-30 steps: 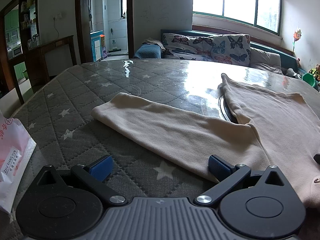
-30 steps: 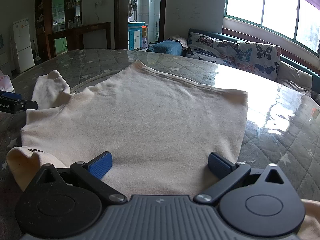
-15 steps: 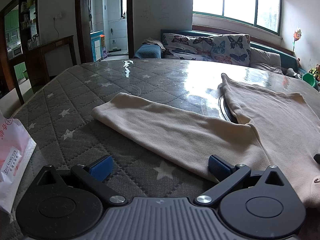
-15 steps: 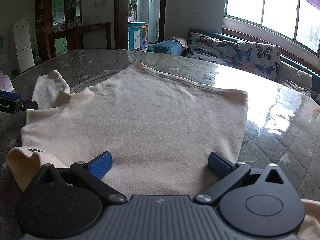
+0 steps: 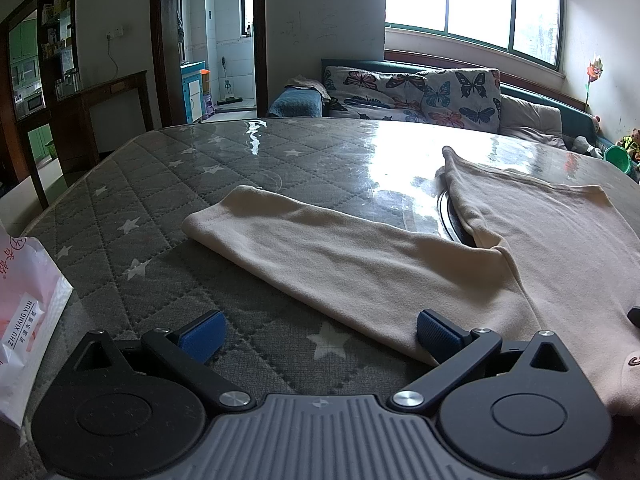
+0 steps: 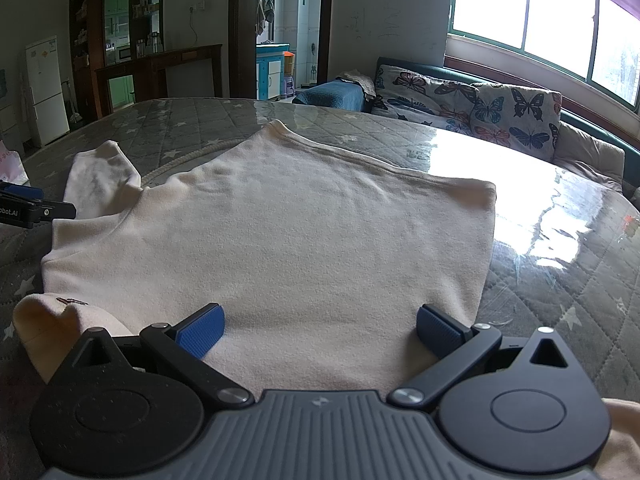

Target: Fold clothes

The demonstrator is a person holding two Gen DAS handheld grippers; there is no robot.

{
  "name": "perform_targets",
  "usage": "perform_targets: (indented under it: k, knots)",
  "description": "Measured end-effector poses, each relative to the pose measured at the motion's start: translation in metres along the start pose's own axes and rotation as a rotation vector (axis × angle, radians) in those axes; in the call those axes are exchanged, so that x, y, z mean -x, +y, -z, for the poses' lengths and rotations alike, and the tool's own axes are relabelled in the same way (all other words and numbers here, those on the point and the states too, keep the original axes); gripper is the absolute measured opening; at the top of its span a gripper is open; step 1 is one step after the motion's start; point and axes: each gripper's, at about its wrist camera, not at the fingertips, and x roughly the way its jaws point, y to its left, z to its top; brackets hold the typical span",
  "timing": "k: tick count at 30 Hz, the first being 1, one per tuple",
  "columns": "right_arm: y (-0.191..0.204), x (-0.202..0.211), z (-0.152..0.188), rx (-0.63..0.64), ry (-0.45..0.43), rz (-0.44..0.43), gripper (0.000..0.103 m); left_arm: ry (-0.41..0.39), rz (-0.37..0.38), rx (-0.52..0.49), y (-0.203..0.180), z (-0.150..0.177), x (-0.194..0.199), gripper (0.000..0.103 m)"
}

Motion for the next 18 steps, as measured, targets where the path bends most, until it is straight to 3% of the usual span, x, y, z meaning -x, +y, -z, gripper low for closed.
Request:
perform_targets:
  k: [18]
  knots:
    - [0.0007,0.0002,-0.0002,0.005,0.000,0.004,0.103,0.000,0.000,0.000,-0.0001,-0.0001,0.0000,0.103]
